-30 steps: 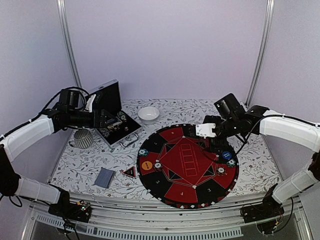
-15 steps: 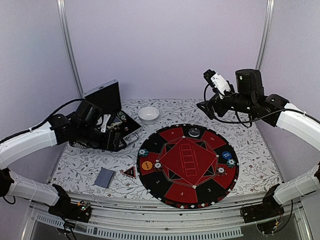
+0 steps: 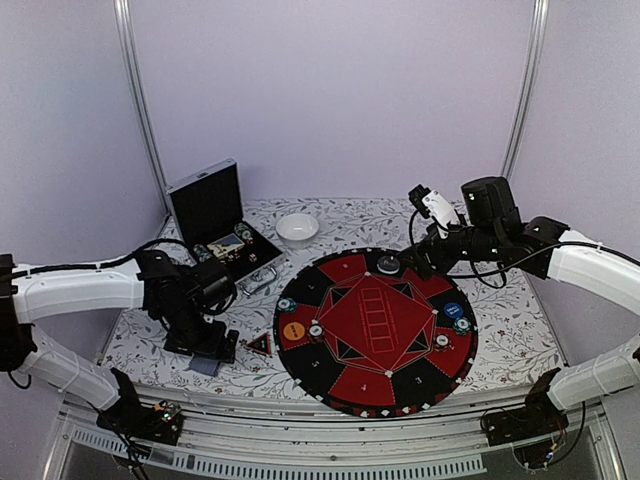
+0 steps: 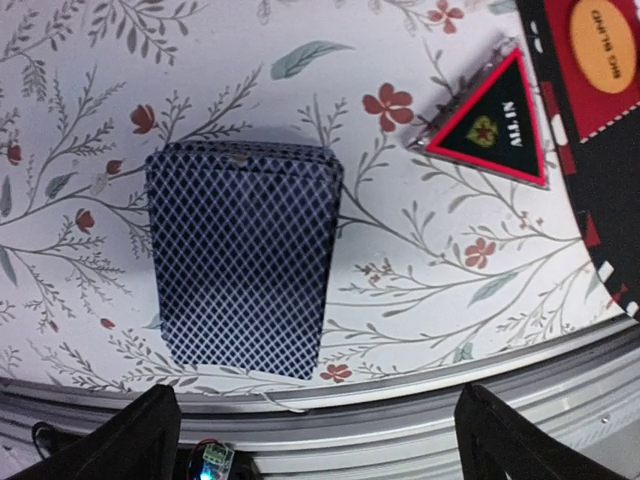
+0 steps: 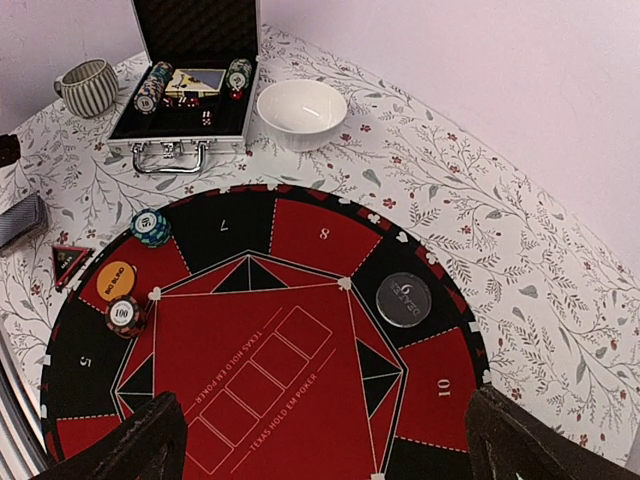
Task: Distribute texas hold em gaming equipment
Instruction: Pick up the face-down deck piles from the corner of the board.
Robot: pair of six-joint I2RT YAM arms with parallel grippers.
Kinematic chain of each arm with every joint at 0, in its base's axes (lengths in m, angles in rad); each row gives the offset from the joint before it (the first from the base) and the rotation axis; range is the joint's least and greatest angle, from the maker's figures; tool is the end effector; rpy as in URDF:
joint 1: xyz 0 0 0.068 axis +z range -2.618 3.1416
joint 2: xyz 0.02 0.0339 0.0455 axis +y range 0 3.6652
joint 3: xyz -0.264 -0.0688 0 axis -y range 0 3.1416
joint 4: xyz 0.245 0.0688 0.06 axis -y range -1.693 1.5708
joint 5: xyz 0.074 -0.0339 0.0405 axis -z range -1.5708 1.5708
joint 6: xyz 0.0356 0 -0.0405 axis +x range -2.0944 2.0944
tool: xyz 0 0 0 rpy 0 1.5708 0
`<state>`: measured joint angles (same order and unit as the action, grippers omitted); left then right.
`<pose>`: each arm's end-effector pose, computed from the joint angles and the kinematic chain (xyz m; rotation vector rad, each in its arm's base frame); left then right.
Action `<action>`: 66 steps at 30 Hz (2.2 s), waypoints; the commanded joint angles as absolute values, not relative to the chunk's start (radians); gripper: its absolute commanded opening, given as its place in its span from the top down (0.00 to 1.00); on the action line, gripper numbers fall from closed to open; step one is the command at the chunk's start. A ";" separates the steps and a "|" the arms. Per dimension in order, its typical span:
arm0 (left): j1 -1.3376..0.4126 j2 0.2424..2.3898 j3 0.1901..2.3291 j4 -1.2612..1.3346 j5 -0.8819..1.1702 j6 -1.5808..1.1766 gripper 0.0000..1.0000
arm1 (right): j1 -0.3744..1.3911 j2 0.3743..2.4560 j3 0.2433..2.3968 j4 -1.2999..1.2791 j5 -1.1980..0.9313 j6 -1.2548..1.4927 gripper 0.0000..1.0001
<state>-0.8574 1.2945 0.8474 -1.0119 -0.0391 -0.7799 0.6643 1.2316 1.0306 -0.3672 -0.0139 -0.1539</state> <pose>0.1366 -0.1557 0.2068 0.1143 3.0334 -0.0835 0.2175 0.1709 0.3134 -0.8649 1.9741 0.3126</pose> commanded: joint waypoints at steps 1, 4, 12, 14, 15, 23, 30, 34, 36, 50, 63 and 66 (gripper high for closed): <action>-0.865 1.386 0.902 -1.086 -0.150 -0.804 0.02 | 0.660 1.204 1.021 -0.381 -0.057 -0.121 0.01; -0.859 1.445 0.905 -1.069 -0.164 -0.782 0.02 | 0.660 1.206 1.029 -0.381 -0.077 -0.120 0.01; -0.801 1.463 0.860 -0.973 -0.150 -0.744 0.02 | 0.660 1.200 1.031 -0.385 -0.117 -0.119 0.01; -0.785 1.467 0.850 -0.965 -0.161 -0.733 0.02 | 0.661 1.201 1.032 -0.385 -0.124 -0.118 0.01; -0.774 1.470 0.842 -0.962 -0.163 -0.726 0.02 | 0.660 1.202 1.032 -0.385 -0.125 -0.119 0.01; -0.726 1.456 0.767 -0.834 -0.076 -0.637 0.02 | 0.660 1.217 1.034 -0.395 -0.137 -0.124 0.01; -0.686 1.508 0.769 -0.818 -0.053 -0.614 0.02 | 0.660 1.231 1.041 -0.406 -0.148 -0.128 0.01; -0.685 1.534 0.769 -0.827 -0.018 -0.607 0.05 | 0.660 1.225 1.042 -0.408 -0.147 -0.130 0.01; -0.686 1.531 0.766 -0.846 -0.003 -0.607 0.08 | 0.661 1.223 1.042 -0.408 -0.147 -0.130 0.01; -0.706 1.526 0.758 -0.870 -0.006 -0.603 0.20 | 0.660 1.227 1.049 -0.413 -0.151 -0.138 0.01; -0.698 1.533 0.762 -0.827 -0.004 -0.591 0.40 | 0.660 1.227 1.049 -0.416 -0.153 -0.141 0.01; -0.699 1.522 0.766 -0.829 -0.004 -0.590 0.49 | 0.660 1.227 1.050 -0.416 -0.154 -0.141 0.01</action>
<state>-0.7002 1.5051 0.7776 -0.8646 0.0055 -0.5976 0.6643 1.2251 1.0229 -0.4038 -0.1421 -0.1341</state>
